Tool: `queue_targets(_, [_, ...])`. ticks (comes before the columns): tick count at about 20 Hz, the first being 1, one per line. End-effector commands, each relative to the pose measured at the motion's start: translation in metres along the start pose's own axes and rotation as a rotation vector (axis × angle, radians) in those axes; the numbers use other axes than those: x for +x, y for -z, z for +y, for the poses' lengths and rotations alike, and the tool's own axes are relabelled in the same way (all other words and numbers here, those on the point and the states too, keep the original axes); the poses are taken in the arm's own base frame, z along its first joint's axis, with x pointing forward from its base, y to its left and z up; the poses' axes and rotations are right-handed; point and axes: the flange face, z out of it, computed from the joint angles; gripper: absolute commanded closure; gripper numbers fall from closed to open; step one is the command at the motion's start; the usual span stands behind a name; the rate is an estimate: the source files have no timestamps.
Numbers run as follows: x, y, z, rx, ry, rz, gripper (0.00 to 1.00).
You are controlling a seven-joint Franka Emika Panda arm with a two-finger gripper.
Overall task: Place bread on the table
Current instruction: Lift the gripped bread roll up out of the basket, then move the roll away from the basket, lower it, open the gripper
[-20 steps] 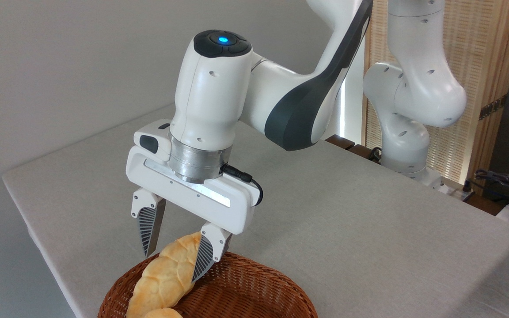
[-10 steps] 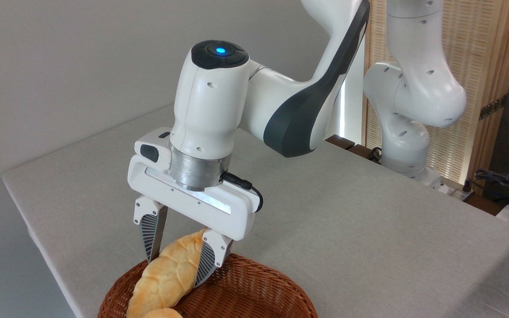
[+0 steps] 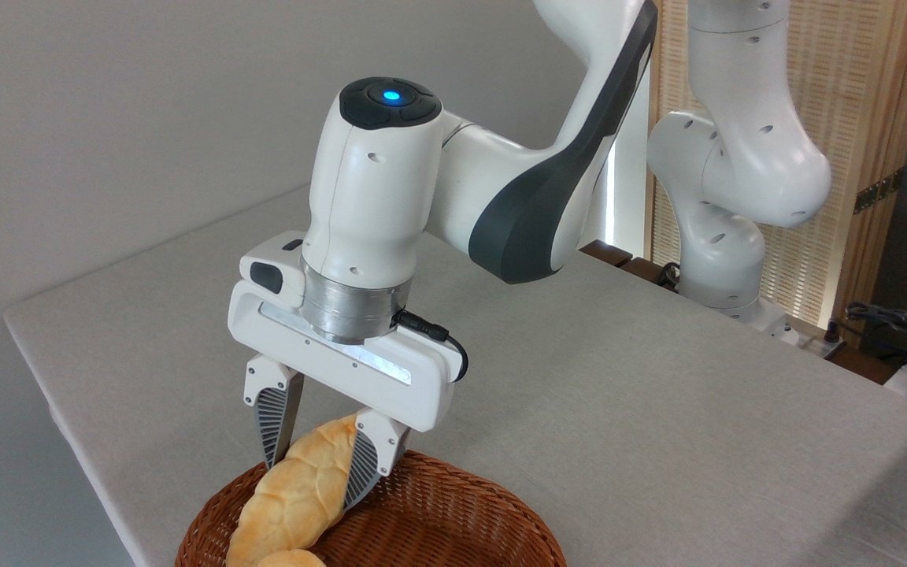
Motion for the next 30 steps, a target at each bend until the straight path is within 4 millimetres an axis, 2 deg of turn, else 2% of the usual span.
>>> queue_targets(1, [-0.002, -0.001, -0.002, 0.005, 0.001, 0.013, 0.55])
queue_targets(7, [-0.001, 0.003, -0.002, 0.006, 0.002, 0.019, 0.55])
queue_targets(15, [0.01, 0.063, 0.011, 0.002, -0.005, 0.112, 0.55])
queue_targets(18, [0.011, 0.089, 0.034, -0.035, -0.038, 0.114, 0.54])
queue_targets(19, [0.012, 0.095, 0.047, -0.051, -0.057, 0.105, 0.54])
queue_targets(24, [0.009, 0.108, 0.106, -0.103, -0.152, 0.0, 0.51])
queue_targets(27, [0.004, 0.107, 0.132, -0.082, -0.22, -0.089, 0.51])
queue_targets(29, [-0.002, 0.096, 0.161, -0.071, -0.295, -0.189, 0.5])
queue_targets(30, [-0.003, 0.093, 0.168, -0.064, -0.312, -0.213, 0.49])
